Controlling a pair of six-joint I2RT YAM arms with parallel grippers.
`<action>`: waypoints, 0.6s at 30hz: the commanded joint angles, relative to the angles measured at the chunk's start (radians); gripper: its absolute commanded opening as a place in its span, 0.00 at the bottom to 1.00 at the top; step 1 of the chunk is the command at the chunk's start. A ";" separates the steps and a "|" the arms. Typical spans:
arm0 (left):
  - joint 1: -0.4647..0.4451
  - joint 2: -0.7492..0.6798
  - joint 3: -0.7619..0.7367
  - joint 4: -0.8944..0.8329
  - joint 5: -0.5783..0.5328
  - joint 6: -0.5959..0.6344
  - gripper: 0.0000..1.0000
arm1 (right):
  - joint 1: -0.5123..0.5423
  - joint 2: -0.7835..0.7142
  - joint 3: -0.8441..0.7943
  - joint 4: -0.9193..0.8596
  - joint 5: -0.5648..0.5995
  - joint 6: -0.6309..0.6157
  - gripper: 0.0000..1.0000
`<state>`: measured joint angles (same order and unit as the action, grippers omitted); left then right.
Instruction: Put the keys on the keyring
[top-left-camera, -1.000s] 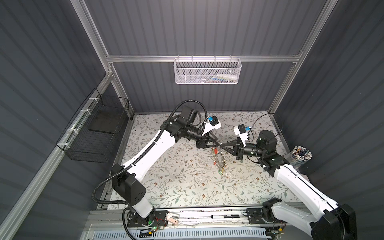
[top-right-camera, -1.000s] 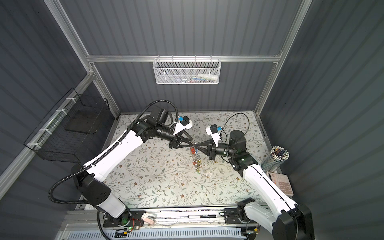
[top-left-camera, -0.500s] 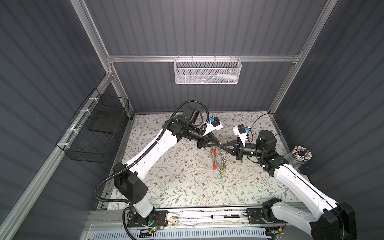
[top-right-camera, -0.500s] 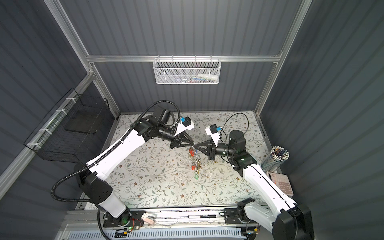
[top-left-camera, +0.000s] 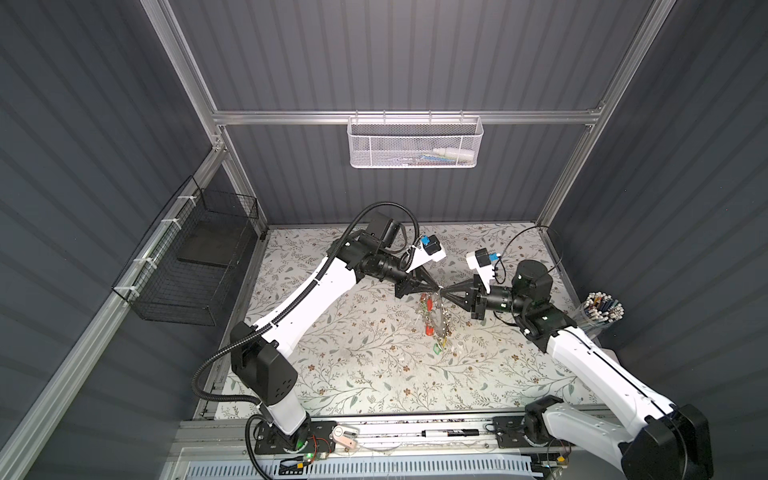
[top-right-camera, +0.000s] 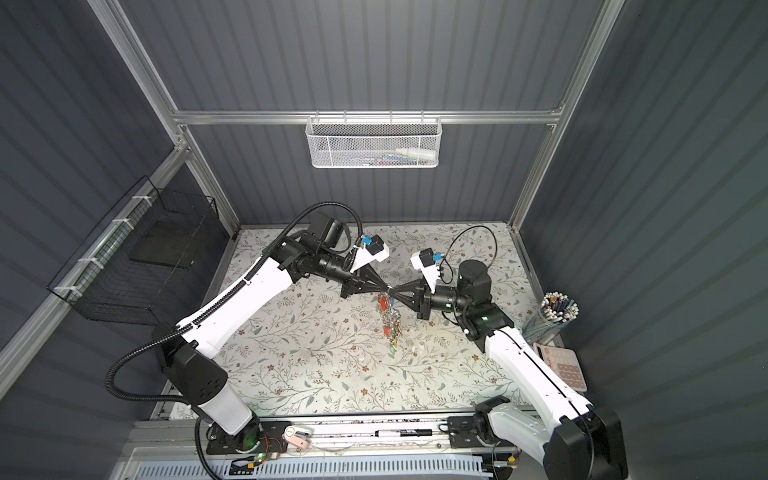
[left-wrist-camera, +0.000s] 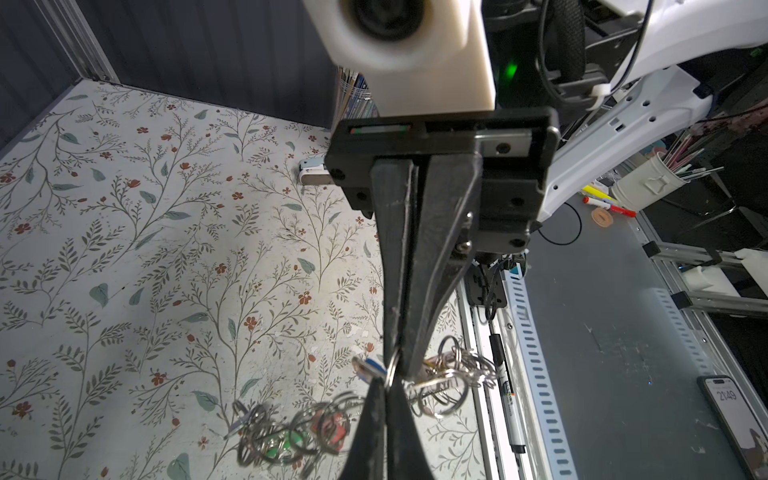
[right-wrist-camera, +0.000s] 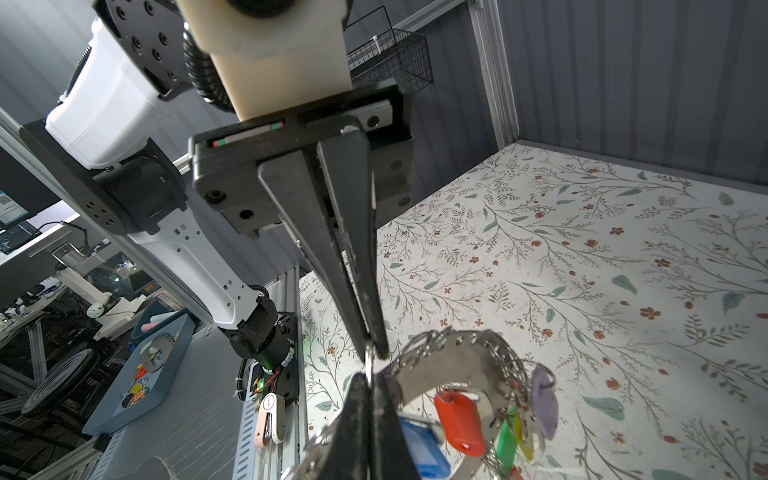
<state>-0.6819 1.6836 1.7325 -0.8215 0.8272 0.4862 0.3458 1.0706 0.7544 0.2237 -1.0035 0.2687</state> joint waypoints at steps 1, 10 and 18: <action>-0.008 -0.020 -0.017 0.064 0.007 -0.042 0.00 | 0.005 -0.012 0.033 0.060 0.004 0.000 0.00; -0.008 -0.194 -0.268 0.477 0.000 -0.289 0.00 | -0.059 -0.108 -0.023 0.162 0.066 0.124 0.22; -0.023 -0.319 -0.587 1.017 -0.050 -0.583 0.00 | -0.074 -0.119 -0.073 0.219 0.023 0.188 0.25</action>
<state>-0.6922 1.4014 1.1992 -0.1074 0.7952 0.0532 0.2718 0.9485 0.7036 0.4072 -0.9627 0.4232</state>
